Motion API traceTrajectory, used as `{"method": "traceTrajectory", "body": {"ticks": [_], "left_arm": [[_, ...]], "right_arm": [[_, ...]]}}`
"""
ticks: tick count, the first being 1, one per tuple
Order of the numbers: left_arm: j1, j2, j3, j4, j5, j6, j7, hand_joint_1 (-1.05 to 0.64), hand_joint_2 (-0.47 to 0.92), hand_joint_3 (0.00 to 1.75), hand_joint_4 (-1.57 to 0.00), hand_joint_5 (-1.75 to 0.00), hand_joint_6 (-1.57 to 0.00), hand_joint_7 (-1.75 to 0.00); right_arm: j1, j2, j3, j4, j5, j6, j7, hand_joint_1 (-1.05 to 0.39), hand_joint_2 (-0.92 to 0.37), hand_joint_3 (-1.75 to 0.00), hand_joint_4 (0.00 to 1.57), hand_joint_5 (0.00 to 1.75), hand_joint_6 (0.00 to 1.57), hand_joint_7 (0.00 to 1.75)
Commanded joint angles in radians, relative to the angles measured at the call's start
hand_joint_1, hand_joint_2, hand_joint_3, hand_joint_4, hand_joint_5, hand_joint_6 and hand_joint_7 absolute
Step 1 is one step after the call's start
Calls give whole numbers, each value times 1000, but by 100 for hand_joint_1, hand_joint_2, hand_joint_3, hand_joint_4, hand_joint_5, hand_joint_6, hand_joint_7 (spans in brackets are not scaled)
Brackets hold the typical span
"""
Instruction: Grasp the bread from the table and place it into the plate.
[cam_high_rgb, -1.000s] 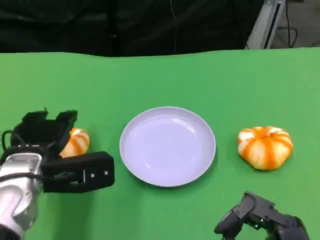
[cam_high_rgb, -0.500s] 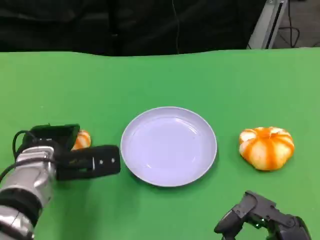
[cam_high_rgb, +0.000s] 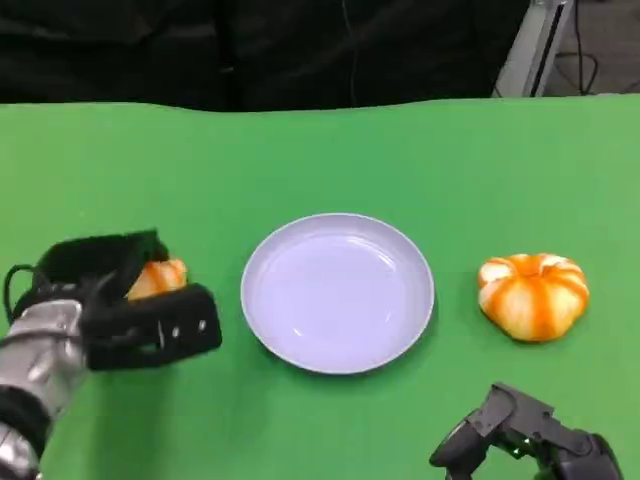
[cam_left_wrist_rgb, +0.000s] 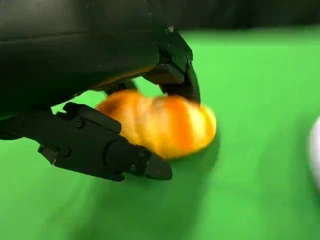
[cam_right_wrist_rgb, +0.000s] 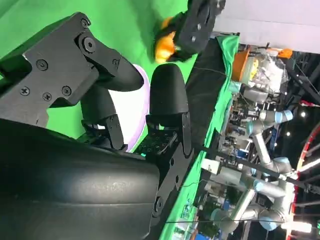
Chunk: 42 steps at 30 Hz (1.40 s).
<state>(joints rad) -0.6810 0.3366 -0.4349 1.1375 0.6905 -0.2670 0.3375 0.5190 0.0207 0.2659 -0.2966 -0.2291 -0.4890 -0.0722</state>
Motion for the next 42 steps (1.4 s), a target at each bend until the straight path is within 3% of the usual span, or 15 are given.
{"method": "traceTrajectory", "body": {"ticks": [1,3,8,9,19,26,28,35,36,37,39,40,41,42], "left_arm": [[13,34,20,-60,-28,-85,56,-17,69,63,-88,-174,-70,-165],[26,47,30,-110,-36,-113,70,-15,56,90,-89,-175,-72,-166],[61,59,48,-229,-37,-147,112,-13,49,106,-92,-175,-70,-174],[69,59,53,-258,-36,-150,119,-12,43,116,-93,-175,-70,-174],[109,7,55,-540,-13,-159,130,-13,31,141,-91,-175,-71,-173],[78,-65,23,-545,-23,-185,46,-11,26,138,-89,-175,-69,-174],[51,-98,1,-498,-19,-182,14,-14,33,136,-89,-175,-71,-171],[-17,-184,-37,-364,-11,-137,-30,-16,39,127,-90,-175,-77,-159],[-24,-194,-37,-352,-18,-117,-55,-16,40,122,-88,-175,-77,-149],[-28,-200,-36,-345,-24,-104,-73,-15,48,103,-79,-168,-76,-119],[-36,-198,-43,-331,-28,-95,-125,-15,54,88,-75,-164,-78,-99],[-39,-192,-52,-328,-25,-83,-162,-26,71,53,-45,-107,-52,-58],[-40,-187,-59,-332,-19,-66,-195,-34,81,32,-31,-79,-42,-36],[-35,-182,-66,-348,-10,-39,-223,-43,86,22,-19,-62,-32,-23]], "right_arm": [[3,-3,-2,-10,16,8,0,-9,-36,-128,70,161,76,133],[0,-3,-2,-9,13,9,-1,-8,-36,-127,70,161,76,133],[-1,-5,0,-5,9,2,-2,-8,-36,-128,70,161,76,134],[-1,-5,1,-3,9,0,-2,-8,-36,-128,70,161,76,133],[-6,-7,-3,6,9,-8,-5,-7,-36,-128,70,160,76,133],[-5,-7,-2,4,12,-2,-2,-7,-36,-128,70,160,76,133],[-4,-7,-2,3,11,0,-2,-7,-36,-128,70,160,76,133],[-2,-7,1,9,9,-12,-5,-9,-37,-125,70,159,76,131],[-3,-7,1,11,8,-15,-6,-9,-38,-125,70,159,76,131],[-3,-7,1,12,8,-17,-7,-9,-38,-124,70,159,77,131],[-4,-6,0,14,8,-20,-8,-9,-38,-124,70,159,77,131],[-4,-6,0,14,7,-20,-8,-9,-38,-124,70,159,77,131],[-4,-7,-1,14,7,-20,-8,-9,-38,-123,70,159,77,131],[-4,-7,-1,14,9,-20,-7,-9,-38,-123,70,159,77,131]]}}
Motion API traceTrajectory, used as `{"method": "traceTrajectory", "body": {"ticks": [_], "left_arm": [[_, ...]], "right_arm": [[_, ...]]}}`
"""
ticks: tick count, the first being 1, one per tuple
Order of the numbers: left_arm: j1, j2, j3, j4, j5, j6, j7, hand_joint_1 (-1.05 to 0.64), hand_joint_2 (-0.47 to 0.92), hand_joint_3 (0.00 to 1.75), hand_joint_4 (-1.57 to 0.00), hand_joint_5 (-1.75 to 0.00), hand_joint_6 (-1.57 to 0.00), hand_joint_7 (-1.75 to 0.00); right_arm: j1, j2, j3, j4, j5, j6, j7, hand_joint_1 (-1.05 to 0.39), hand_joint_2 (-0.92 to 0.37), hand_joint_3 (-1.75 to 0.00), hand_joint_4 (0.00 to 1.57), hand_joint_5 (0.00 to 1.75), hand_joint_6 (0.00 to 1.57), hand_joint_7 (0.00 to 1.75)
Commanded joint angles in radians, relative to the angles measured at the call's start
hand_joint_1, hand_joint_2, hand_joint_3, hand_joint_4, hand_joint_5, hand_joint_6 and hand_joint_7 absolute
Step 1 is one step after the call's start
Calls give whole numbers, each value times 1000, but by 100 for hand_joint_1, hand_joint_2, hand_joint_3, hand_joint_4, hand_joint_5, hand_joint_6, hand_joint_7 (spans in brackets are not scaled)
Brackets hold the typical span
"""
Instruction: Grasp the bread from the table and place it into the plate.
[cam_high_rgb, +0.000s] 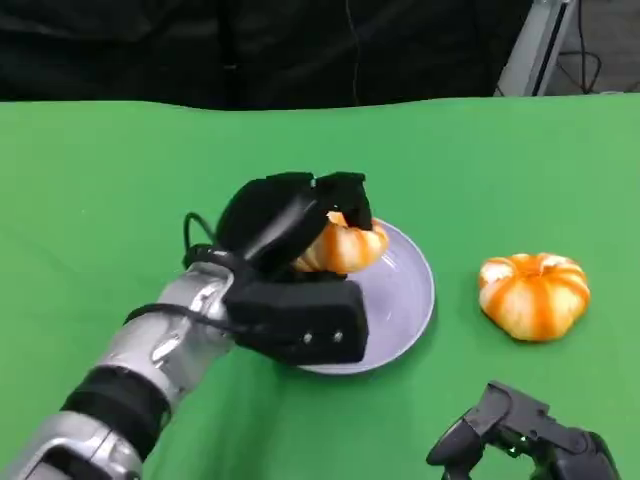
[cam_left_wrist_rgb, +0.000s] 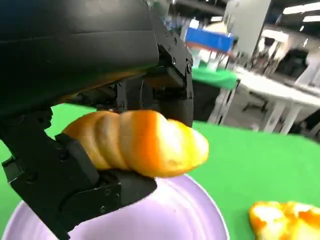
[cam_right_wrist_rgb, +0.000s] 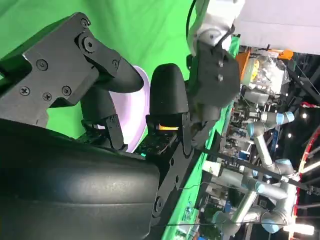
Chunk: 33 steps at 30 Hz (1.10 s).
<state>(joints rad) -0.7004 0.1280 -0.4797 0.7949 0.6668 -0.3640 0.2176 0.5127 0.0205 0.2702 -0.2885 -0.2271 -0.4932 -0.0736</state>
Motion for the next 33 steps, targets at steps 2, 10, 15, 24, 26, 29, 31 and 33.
{"method": "traceTrajectory", "body": {"ticks": [2,10,15,24,26,29,31,33], "left_arm": [[-5,33,-27,-36,25,96,-136,-65,91,20,-4,-23,-12,-6],[25,67,-30,-133,24,158,-231,-91,92,39,0,0,0,0],[70,107,-13,-235,11,170,-292,-94,92,44,0,0,0,0],[251,191,83,-524,-70,158,-321,-86,92,41,0,0,0,0],[298,202,120,-590,-118,146,-332,-76,92,40,-4,-2,-5,-3],[388,211,190,-700,-208,122,-336,-61,92,33,-17,-10,-17,-8],[458,208,240,-781,-264,127,-337,-53,92,29,-26,-16,-23,-10],[535,199,289,-864,-319,134,-332,-45,92,26,-33,-32,-34,-9]], "right_arm": [[3,-8,-5,4,8,-15,-4,-10,-39,-123,69,159,77,131],[7,-6,-4,-4,9,-2,-2,-9,-39,-123,69,160,77,131],[8,-6,-4,-4,9,-2,-2,-10,-38,-124,69,159,76,131],[7,-11,-12,7,11,-20,-3,-10,-39,-122,70,159,76,131],[10,-12,-14,3,22,-17,2,-11,-39,-122,70,159,76,132],[17,-17,-13,-4,26,-17,8,-11,-39,-122,70,159,76,132],[20,-18,-12,-7,27,-16,11,-11,-39,-122,70,159,76,132],[23,-18,-9,-13,28,-9,14,-12,-40,-121,70,160,76,133]]}}
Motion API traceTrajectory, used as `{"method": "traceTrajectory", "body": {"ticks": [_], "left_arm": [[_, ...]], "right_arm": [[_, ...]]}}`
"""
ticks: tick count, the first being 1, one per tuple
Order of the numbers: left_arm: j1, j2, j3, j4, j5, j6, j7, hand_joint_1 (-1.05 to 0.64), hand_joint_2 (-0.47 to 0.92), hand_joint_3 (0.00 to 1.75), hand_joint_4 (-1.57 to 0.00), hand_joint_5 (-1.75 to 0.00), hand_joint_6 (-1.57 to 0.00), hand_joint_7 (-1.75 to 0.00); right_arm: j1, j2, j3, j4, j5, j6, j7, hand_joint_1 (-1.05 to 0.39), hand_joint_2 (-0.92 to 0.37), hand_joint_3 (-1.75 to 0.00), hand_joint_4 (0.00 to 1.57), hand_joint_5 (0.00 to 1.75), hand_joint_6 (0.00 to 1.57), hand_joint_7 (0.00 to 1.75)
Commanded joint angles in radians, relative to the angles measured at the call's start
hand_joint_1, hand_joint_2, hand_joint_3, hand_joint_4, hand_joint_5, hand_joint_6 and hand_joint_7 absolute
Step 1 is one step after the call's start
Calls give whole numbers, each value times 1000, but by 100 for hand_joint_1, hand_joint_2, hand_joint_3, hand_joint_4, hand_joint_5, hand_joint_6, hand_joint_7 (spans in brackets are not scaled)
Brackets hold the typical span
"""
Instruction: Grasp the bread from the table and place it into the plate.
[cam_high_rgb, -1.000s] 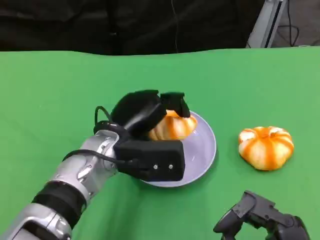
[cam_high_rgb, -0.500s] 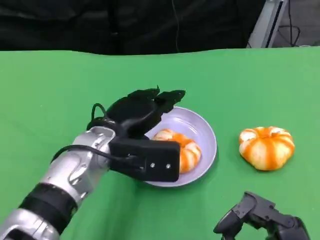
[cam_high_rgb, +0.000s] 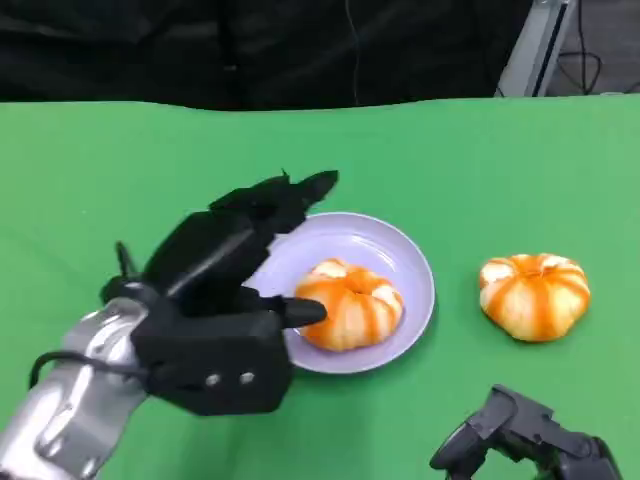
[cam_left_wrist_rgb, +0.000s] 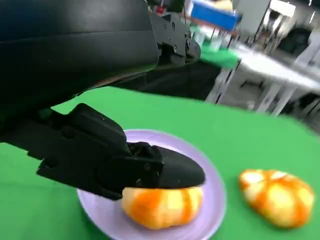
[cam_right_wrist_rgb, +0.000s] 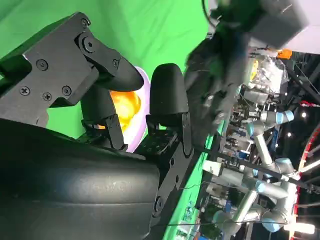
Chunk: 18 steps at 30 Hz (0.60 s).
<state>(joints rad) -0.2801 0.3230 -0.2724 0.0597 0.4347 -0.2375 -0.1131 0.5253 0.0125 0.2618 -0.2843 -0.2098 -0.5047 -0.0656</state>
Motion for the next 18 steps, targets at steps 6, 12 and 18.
{"method": "traceTrajectory", "body": {"ticks": [6,12,18], "left_arm": [[353,-30,210,-249,-244,-120,34,-23,92,23,-47,-73,-63,-14],[492,-118,294,-168,-483,-338,20,-5,74,66,-74,-117,-89,-65],[598,-116,304,-206,-592,-276,-50,5,54,118,-81,-171,-73,-157]], "right_arm": [[11,-6,6,-30,6,15,8,-12,-40,-122,69,161,75,134],[10,-6,6,-46,14,33,14,-9,-39,-123,69,161,75,133],[9,-14,-1,-56,11,40,17,-10,-39,-124,69,160,76,132]]}}
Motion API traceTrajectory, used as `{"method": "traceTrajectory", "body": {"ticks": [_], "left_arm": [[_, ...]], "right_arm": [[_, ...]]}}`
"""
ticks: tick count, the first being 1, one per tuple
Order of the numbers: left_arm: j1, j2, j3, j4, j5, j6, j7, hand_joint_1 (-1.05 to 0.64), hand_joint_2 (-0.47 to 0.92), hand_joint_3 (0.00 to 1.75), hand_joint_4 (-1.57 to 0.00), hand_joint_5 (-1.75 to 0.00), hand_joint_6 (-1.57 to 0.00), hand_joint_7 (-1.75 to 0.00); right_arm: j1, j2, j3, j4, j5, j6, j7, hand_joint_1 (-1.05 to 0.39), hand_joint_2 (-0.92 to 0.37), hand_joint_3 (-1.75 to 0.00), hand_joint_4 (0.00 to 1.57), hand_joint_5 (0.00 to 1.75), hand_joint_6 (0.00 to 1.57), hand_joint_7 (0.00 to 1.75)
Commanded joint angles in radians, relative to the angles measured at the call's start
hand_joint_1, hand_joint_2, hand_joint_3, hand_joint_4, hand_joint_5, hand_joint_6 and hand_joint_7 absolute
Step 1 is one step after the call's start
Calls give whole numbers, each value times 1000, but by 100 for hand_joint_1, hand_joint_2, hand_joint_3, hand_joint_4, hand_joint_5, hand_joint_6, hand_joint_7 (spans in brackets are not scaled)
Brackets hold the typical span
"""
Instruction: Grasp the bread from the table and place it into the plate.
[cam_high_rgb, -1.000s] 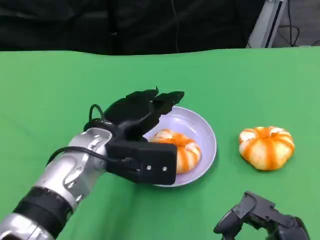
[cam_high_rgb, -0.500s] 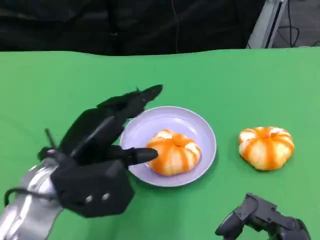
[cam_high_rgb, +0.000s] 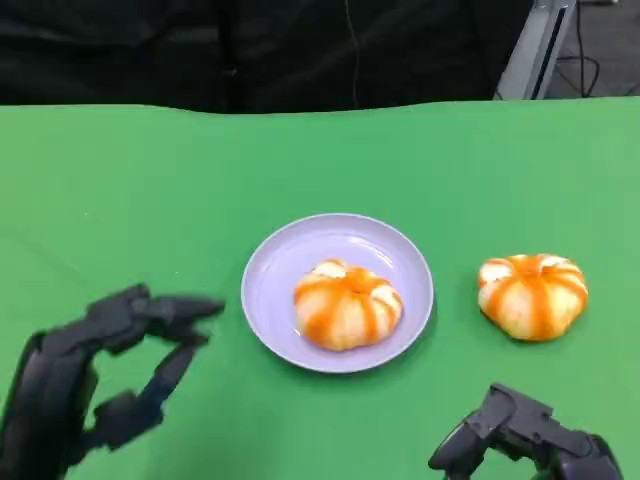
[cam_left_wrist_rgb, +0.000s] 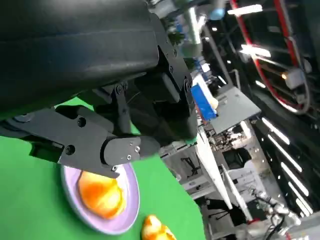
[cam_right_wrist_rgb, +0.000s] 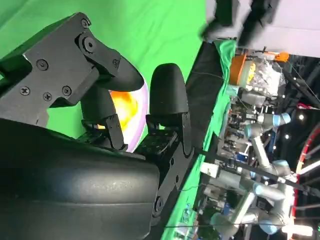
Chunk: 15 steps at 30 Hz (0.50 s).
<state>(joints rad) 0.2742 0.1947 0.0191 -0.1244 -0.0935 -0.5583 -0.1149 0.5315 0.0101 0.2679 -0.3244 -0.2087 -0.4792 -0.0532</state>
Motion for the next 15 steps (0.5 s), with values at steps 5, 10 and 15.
{"method": "traceTrajectory", "body": {"ticks": [5,10,15], "left_arm": [[67,15,23,-24,-61,79,-82,3,50,119,-84,-175,-72,-167],[74,6,28,-40,-62,110,-93,2,51,116,-83,-175,-71,-168],[68,10,32,-41,-55,117,-105,0,54,107,-83,-175,-70,-169]], "right_arm": [[7,-18,-12,-24,20,20,11,-11,-38,-125,69,160,76,132],[14,-16,-11,-24,13,14,8,-10,-37,-126,71,159,77,131],[7,-14,-14,-17,11,13,5,-11,-38,-126,70,158,76,131]]}}
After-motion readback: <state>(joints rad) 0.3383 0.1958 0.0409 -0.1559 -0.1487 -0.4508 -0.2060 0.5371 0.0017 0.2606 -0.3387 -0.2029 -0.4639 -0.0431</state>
